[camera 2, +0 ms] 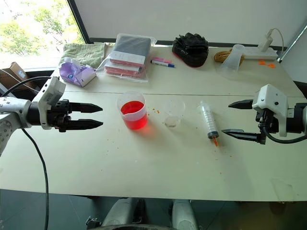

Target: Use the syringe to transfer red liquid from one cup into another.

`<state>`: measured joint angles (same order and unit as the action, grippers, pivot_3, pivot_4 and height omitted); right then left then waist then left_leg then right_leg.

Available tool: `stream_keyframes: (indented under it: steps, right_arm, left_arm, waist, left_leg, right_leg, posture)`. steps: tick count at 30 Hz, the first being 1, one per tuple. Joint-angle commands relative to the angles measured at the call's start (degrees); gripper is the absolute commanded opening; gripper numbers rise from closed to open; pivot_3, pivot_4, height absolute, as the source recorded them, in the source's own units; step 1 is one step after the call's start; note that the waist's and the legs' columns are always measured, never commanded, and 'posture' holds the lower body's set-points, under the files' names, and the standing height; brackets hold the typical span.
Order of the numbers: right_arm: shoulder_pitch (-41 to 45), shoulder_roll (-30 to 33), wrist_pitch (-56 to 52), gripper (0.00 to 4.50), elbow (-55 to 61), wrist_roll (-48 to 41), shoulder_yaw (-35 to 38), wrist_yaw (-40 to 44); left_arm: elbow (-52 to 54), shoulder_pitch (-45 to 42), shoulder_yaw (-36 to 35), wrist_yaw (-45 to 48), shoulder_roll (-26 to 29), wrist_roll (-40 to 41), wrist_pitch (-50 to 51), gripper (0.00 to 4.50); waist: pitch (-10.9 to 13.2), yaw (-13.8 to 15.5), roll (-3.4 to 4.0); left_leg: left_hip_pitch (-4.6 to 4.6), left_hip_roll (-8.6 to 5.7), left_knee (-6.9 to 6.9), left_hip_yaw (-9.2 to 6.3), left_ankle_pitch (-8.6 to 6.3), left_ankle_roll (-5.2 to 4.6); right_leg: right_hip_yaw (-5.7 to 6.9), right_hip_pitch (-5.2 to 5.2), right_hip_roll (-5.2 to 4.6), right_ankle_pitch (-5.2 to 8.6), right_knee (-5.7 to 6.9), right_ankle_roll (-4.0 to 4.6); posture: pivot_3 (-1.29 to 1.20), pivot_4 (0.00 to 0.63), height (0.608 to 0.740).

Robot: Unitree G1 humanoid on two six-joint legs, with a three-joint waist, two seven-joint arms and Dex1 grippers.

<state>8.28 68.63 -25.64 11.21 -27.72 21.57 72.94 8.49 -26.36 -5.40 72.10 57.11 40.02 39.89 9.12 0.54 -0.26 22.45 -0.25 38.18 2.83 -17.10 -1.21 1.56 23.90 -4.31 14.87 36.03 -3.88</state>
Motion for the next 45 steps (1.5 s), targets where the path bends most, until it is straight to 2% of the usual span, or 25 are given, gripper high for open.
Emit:
stream_keyframes:
  steps: [1,20,23,26,30,35,41,43,44,45]
  right_arm:
    - [0.6,1.4,-0.1,4.45,1.8,-0.1,2.3,-0.2]
    - [0.4,0.9,-2.3,4.45,2.9,-0.4,2.3,-1.9]
    - [1.6,2.0,-6.9,4.45,3.3,-0.5,0.9,-4.2]
    - [4.5,4.4,-16.2,4.45,4.2,-2.9,-1.9,-5.6]
    - [13.0,5.1,-26.4,4.45,4.5,-4.8,-9.1,-8.7]
    - [27.0,3.0,-40.0,4.45,1.8,-2.9,-20.8,-14.2]
    - [47.3,-8.8,-62.5,4.45,-12.4,3.1,-32.9,-26.6]
    - [53.0,-12.6,-65.8,4.45,-19.7,5.5,-36.2,-30.4]
    - [55.7,-12.9,-66.5,4.45,-22.7,5.8,-40.6,-30.2]
    - [57.3,-13.7,-66.7,4.45,-24.8,6.7,-42.8,-30.9]
  left_arm:
    - [0.5,-0.8,-1.2,0.4,-0.2,-0.3,-1.3,3.13]
    - [-0.8,-1.2,-2.0,-0.8,-2.0,-1.1,-1.8,3.13]
    - [-1.5,-1.7,-1.7,-0.4,-2.2,-1.5,-2.4,3.13]
    - [-2.6,-2.6,-1.1,0.0,-2.5,-2.1,-3.1,3.13]
    - [-4.6,-5.0,-0.1,0.7,-3.8,-3.3,-4.9,3.13]
    - [-6.0,-7.1,0.7,0.8,-5.7,-4.5,-5.8,3.13]
    - [-6.0,-6.6,0.7,0.0,-7.6,-5.3,-7.0,3.13]
    - [-5.6,-6.0,0.3,-0.5,-8.0,-5.2,-6.9,3.13]
    - [-5.2,-5.7,0.2,-0.7,-8.0,-5.2,-6.9,3.13]
    - [-5.0,-5.4,0.0,-0.8,-8.0,-5.1,-6.8,3.13]
  waist:
    - [0.0,0.0,0.00]
    - [0.0,0.0,0.00]
    - [0.0,0.0,0.00]
    - [0.0,-0.1,0.01]
    - [0.0,-0.4,0.00]
    - [0.0,-1.0,0.00]
    - [0.0,-1.8,0.01]
    - [0.0,-1.6,0.01]
    - [0.0,-1.6,0.02]
    - [0.0,-1.4,0.02]
  left_leg:
    - [0.00,0.00,0.00,0.00,0.00,0.00]
    - [0.00,-0.02,0.01,0.01,0.01,0.00]
    - [0.00,-0.02,0.02,0.01,0.01,0.00]
    - [0.00,-0.02,0.04,0.02,0.02,0.01]
    - [0.00,-0.02,0.03,0.01,0.02,0.02]
    - [0.13,-0.02,0.03,0.02,0.03,0.05]
    - [0.46,-0.05,0.03,0.07,0.10,0.15]
    - [0.59,-0.05,0.02,0.07,0.16,0.23]
    - [0.67,-0.05,0.03,0.06,0.19,0.29]
    - [0.80,-0.06,0.03,0.06,0.40,0.64]
  right_leg:
    - [0.00,0.00,0.00,0.00,0.00,0.00]
    - [0.00,0.00,0.00,-0.02,0.03,-0.03]
    - [0.00,-0.01,0.01,-0.02,0.04,-0.04]
    - [0.00,0.01,0.00,-0.01,0.07,-0.02]
    - [0.00,0.05,0.00,-0.01,0.08,-0.01]
    - [-0.01,0.20,-0.02,-0.01,0.11,-0.01]
    - [-0.03,0.60,-0.04,-0.07,0.18,-0.07]
    - [-0.02,0.78,-0.03,-0.14,0.27,-0.17]
    - [-0.01,0.88,-0.03,-0.15,0.33,-0.19]
    - [-0.01,1.02,-0.03,-0.16,0.34,-0.20]
  posture:
    - [0.00,0.150,0.740]
    - [0.00,0.150,0.740]
    - [0.00,0.150,0.740]
    - [0.00,0.150,0.740]
    - [0.00,0.150,0.740]
    - [0.00,0.150,0.740]
    - [0.00,0.150,0.740]
    - [0.00,0.150,0.740]
    - [0.00,0.150,0.740]
    - [0.00,0.150,0.740]
